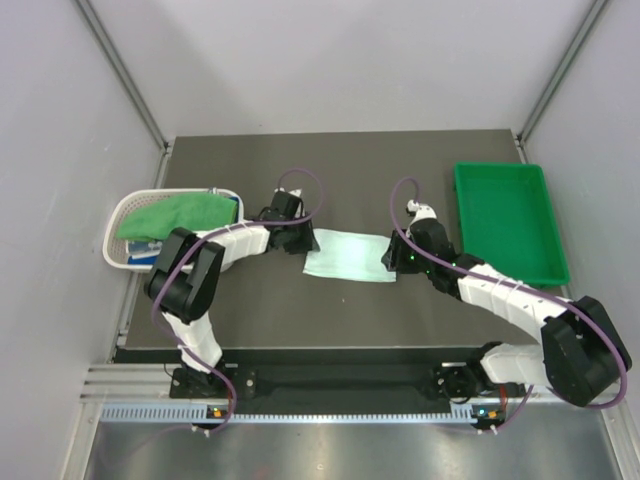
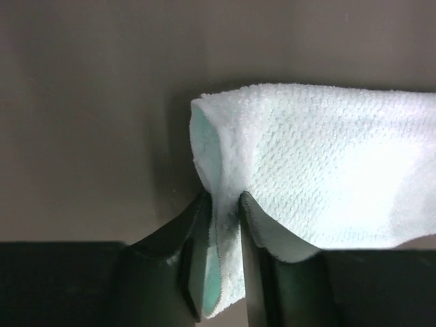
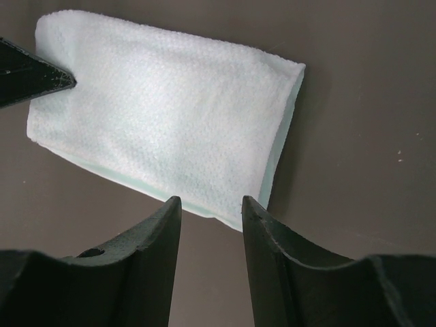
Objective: Fold and stack the towels
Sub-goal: Neatly place the folded towel into the bin
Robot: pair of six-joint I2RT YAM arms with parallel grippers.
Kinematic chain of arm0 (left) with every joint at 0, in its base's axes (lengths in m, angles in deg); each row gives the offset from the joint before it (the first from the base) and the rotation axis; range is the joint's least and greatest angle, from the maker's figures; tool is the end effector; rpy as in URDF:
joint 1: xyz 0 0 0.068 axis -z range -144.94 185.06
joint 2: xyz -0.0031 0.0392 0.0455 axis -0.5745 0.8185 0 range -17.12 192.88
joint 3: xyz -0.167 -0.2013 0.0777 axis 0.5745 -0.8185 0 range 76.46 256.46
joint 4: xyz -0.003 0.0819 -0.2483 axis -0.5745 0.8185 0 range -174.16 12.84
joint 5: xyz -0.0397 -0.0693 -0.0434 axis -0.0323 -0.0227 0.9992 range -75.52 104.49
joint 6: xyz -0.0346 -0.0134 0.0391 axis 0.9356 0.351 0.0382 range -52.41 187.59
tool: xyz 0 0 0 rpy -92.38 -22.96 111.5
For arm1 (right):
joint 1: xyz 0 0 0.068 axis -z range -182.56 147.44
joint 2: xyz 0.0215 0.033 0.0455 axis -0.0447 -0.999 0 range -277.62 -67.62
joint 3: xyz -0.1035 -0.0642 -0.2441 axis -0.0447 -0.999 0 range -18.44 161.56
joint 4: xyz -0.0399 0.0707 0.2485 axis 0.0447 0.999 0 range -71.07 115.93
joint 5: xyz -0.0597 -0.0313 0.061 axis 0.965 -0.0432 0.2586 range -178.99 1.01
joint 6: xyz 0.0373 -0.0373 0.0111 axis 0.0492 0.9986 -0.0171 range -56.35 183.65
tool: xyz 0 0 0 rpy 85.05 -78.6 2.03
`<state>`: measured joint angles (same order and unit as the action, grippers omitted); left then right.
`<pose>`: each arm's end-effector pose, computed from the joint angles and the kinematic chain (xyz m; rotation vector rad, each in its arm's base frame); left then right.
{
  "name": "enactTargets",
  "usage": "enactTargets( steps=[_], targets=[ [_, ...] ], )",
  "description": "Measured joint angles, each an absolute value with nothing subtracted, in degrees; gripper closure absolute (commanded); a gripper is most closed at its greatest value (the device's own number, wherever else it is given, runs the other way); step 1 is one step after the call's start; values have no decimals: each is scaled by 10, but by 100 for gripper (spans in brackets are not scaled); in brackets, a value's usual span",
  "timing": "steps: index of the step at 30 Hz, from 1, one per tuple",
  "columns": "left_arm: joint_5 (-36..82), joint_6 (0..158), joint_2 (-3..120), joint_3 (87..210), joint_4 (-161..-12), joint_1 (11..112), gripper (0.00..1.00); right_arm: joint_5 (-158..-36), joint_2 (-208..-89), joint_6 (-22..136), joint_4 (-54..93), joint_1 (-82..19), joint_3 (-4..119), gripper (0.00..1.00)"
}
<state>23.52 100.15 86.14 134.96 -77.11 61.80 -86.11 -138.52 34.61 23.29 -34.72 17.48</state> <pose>0.3227 -0.1689 0.1548 -0.0605 2.5695 -0.6163 0.2155 0.1335 0.2022 -0.0354 2.3076 0.5061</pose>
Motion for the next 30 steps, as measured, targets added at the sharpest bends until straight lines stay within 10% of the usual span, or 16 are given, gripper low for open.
enactTargets(
  steps=[4, 30],
  targets=[
    [215, 1009, 864, 1350, -765, 620, 100, -867, -1385, 347, 233, -347, 175, 59],
    [-221, 867, 623, 1501, -374, 619, 100, -915, -1388, 356, 229, -347, 218, 59]
  ],
)
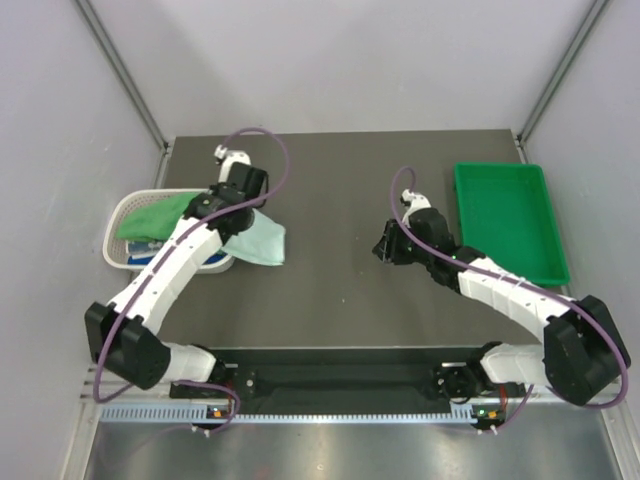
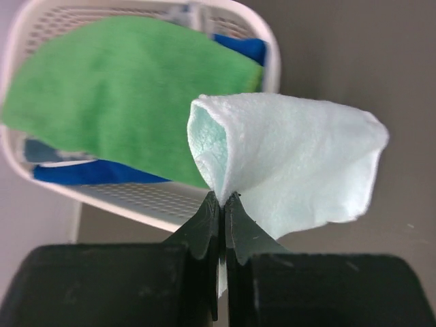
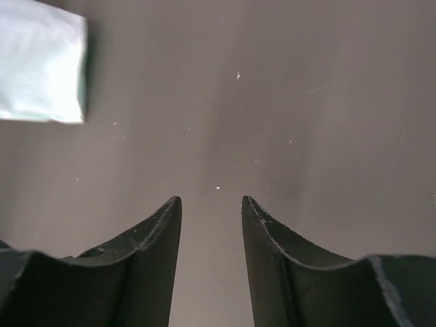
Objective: Fold and stack the towels
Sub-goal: Neatly place the folded towel into the bin
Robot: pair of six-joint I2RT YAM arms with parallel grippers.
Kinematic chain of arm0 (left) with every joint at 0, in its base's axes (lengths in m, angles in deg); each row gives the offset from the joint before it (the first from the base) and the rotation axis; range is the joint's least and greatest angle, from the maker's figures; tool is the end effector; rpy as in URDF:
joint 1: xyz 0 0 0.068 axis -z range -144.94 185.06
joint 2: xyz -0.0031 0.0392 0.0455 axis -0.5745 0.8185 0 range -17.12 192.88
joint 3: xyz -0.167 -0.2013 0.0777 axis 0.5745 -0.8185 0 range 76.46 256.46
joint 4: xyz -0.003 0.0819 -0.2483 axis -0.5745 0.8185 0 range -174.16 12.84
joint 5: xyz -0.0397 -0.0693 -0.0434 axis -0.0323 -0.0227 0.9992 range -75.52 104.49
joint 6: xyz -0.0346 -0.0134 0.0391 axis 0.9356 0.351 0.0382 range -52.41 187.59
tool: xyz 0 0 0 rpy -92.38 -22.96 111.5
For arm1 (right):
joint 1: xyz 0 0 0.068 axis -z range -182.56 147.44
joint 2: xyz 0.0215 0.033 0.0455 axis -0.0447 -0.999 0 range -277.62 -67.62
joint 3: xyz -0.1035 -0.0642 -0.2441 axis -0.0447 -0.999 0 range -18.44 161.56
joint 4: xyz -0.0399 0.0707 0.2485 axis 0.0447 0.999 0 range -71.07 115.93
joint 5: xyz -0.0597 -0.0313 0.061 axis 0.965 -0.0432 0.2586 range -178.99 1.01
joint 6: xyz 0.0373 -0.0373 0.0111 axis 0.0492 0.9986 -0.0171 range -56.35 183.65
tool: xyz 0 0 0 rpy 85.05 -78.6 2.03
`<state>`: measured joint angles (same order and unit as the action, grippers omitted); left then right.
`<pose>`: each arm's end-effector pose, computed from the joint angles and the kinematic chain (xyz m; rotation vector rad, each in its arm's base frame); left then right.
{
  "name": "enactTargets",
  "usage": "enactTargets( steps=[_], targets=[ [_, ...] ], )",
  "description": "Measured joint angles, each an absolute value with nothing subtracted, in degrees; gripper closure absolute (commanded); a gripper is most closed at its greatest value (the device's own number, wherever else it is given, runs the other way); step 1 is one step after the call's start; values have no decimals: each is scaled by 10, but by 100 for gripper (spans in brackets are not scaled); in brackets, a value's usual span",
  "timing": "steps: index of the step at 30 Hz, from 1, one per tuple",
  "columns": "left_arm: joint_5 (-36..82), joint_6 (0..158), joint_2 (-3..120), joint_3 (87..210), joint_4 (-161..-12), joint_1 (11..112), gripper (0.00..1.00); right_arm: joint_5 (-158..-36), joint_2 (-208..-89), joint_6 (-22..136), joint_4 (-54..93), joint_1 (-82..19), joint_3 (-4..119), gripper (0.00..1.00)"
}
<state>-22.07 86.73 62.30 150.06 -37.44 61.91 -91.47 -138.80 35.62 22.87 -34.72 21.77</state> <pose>0.2627 -0.1093 0.3265 -0.1015 2.2902 0.3910 0.2240 0.1428 0.2261 -0.1066 2.2503 0.6313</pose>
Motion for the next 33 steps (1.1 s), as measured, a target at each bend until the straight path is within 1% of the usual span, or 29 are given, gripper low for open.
enactTargets(
  steps=[6, 10, 16, 29, 30, 31, 32, 33],
  targets=[
    [-243, 795, 572, 1513, -375, 523, 100, -926, -1401, 356, 223, -347, 229, 59],
    [-228, 748, 567, 1526, -403, 461, 100, -932, -1409, 356, 220, -349, 236, 60],
    [-204, 703, 567, 1532, -461, 397, 100, -935, -1421, 356, 220, -352, 240, 60],
    [-162, 690, 627, 1543, -536, 285, 100, -936, -1423, 357, 230, -359, 248, 61],
    [-164, 694, 634, 1543, -539, 280, 93, -935, -1424, 358, 231, -359, 248, 60],
    [-165, 699, 642, 1543, -540, 275, 83, -935, -1424, 358, 231, -359, 248, 60],
    [-167, 703, 651, 1543, -541, 270, 75, -936, -1425, 360, 231, -359, 248, 61],
    [-167, 710, 660, 1543, -542, 265, 61, -936, -1426, 361, 231, -359, 248, 61]
  ],
)
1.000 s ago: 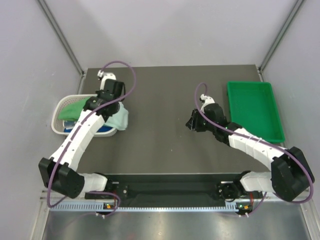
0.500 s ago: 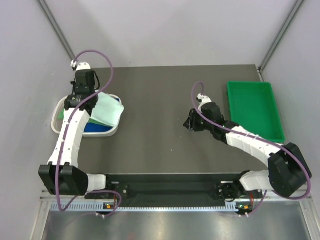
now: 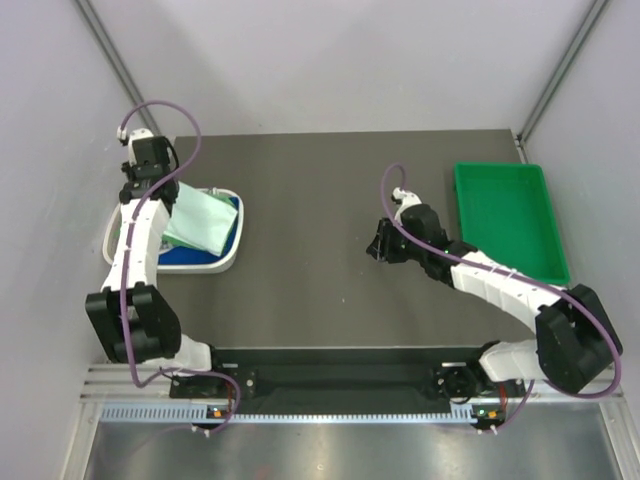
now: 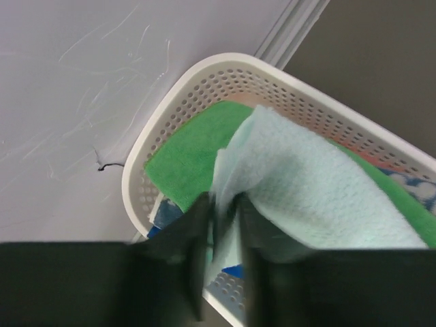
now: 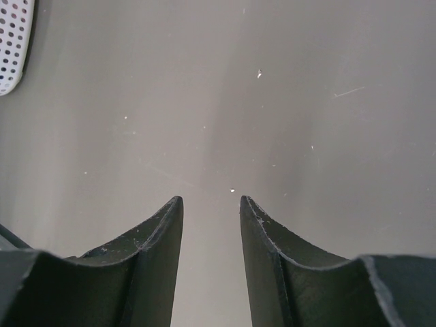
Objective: Fold and stack the towels
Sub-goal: Neatly place the folded towel into the bin
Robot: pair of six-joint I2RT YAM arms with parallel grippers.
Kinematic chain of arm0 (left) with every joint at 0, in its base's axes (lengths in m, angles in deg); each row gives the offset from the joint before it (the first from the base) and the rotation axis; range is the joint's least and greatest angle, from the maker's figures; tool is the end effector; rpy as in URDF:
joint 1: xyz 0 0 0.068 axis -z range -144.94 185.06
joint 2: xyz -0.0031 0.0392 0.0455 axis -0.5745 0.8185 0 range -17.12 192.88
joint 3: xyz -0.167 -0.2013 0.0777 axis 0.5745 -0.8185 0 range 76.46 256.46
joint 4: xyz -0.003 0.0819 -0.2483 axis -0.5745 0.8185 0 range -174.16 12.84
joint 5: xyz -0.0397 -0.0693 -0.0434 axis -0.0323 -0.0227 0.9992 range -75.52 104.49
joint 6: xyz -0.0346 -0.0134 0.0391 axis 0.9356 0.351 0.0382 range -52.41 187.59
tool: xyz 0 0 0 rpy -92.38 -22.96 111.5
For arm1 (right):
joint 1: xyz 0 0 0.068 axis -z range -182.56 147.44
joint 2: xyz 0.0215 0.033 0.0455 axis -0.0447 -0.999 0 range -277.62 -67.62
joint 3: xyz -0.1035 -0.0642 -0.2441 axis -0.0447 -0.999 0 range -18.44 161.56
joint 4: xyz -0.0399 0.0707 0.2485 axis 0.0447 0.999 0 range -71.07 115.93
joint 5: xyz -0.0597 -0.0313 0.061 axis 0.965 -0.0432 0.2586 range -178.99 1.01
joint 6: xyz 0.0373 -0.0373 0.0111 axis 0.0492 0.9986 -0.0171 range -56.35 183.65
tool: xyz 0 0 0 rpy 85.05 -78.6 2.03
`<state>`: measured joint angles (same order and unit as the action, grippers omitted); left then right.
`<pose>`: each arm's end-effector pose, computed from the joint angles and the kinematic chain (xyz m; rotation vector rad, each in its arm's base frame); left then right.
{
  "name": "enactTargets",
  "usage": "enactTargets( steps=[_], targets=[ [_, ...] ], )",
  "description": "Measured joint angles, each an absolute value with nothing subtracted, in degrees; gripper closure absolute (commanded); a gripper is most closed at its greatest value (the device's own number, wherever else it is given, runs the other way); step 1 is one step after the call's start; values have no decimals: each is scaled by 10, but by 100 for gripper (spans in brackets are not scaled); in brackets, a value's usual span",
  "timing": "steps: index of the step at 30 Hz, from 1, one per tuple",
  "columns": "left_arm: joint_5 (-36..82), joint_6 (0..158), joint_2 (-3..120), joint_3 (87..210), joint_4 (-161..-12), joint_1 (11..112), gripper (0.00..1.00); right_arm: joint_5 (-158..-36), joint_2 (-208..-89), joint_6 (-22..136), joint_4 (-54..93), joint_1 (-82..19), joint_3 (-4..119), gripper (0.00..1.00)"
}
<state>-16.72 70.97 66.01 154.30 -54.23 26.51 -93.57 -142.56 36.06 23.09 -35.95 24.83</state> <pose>0.3169 0.0662 0.3526 -0.5285 2.0881 0.6447 0.2323 0.1566 0.2268 -0.1618 2.2730 0.6696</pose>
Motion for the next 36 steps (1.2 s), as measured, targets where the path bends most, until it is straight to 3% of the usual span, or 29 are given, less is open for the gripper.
enactTargets(
  steps=[7, 13, 14, 19, 25, 29, 30, 33, 36],
  targets=[
    [-175, 767, 721, 1543, -544, 238, 41, -936, -1430, 362, 231, -359, 248, 60],
    [-171, 794, 734, 1558, -543, 235, 38, -934, -1431, 363, 231, -359, 248, 59],
    [-166, 797, 734, 1564, -544, 235, 31, -933, -1430, 363, 231, -359, 248, 59],
    [-118, 819, 712, 1562, -560, 246, 28, -928, -1430, 365, 232, -359, 248, 57],
    [-88, 852, 628, 1479, -597, 359, 27, -911, -1422, 371, 247, -360, 263, 50],
    [-81, 869, 589, 1429, -619, 490, 27, -894, -1393, 376, 255, -361, 278, 36],
    [-76, 872, 583, 1420, -623, 520, 26, -889, -1384, 377, 255, -361, 280, 24],
    [-65, 883, 573, 1392, -646, 602, 25, -872, -1353, 383, 259, -361, 286, 3],
    [-51, 888, 572, 1368, -664, 668, 25, -854, -1320, 386, 261, -361, 286, 0]
  ],
)
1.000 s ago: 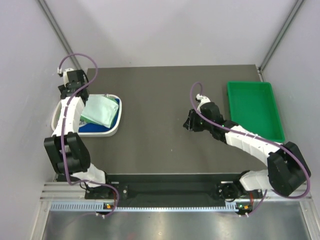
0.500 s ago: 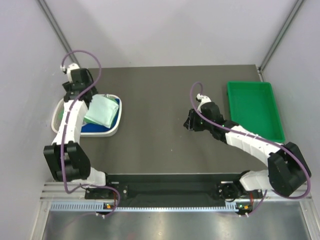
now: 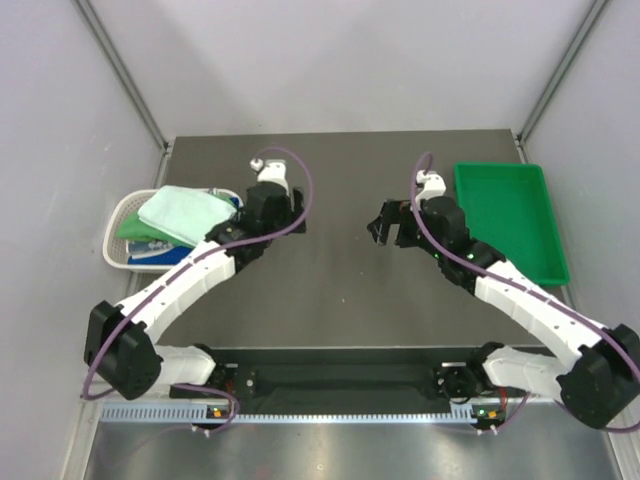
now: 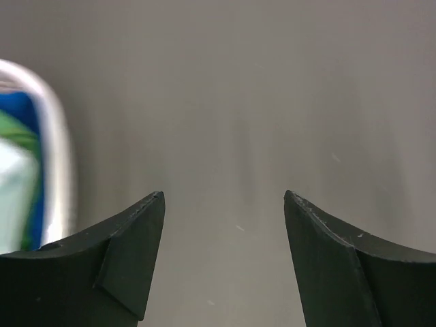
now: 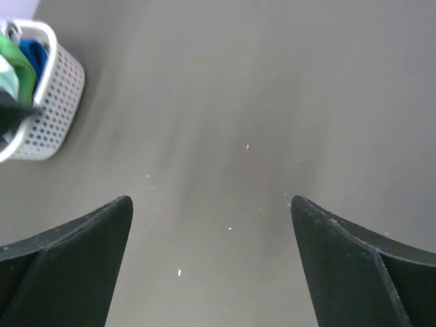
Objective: Fold and stack the towels
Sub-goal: Neatly place the folded towel into the bin
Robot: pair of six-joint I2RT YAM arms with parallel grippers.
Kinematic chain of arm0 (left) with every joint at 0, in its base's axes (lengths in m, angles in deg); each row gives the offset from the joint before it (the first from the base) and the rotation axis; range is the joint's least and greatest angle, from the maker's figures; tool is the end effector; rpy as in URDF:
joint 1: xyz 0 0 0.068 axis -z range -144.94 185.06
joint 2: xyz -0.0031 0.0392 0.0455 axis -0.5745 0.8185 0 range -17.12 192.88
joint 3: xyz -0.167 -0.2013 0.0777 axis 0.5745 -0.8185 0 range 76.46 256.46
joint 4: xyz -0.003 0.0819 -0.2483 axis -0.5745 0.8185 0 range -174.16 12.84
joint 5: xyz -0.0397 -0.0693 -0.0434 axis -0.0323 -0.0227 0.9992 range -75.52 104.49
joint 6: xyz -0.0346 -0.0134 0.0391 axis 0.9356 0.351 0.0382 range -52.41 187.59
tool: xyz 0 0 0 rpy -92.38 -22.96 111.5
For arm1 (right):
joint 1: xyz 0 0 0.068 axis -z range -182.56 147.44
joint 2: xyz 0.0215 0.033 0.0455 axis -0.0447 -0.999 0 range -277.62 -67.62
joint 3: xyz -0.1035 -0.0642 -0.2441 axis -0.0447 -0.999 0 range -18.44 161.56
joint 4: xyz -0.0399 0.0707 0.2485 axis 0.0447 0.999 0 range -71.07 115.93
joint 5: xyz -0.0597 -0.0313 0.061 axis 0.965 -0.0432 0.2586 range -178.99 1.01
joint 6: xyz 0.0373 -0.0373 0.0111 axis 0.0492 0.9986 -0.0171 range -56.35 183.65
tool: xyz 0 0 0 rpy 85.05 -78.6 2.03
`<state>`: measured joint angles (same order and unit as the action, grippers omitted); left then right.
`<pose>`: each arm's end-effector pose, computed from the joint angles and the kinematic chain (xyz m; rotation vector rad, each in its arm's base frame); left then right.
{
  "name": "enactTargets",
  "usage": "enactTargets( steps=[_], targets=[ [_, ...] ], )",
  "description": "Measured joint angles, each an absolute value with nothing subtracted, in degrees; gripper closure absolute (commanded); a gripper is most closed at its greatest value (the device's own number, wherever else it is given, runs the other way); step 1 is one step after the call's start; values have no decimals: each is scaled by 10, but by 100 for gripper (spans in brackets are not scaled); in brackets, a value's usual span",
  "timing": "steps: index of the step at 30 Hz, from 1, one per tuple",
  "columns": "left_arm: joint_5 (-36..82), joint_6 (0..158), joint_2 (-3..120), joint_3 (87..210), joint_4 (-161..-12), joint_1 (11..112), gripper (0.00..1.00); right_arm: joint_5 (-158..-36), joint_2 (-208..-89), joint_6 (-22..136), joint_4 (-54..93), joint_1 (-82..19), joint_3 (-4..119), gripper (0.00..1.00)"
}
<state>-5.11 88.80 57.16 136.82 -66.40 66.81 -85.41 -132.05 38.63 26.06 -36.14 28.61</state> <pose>0.2547 -0.1437 0.3105 -0.0087 2.0942 -0.1963 0.2156 0.1406 0.2903 -0.1117 2.0445 0.5885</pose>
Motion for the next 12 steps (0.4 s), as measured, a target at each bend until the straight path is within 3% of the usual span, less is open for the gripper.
enactTargets(
  steps=[5, 12],
  targets=[
    [-18, 892, 573, 1352, -683, 741, 25, -816, -1272, 386, 266, -361, 286, 0],
    [23, 901, 572, 1338, -704, 743, 24, -756, -1243, 384, 278, -361, 286, 0]
  ],
)
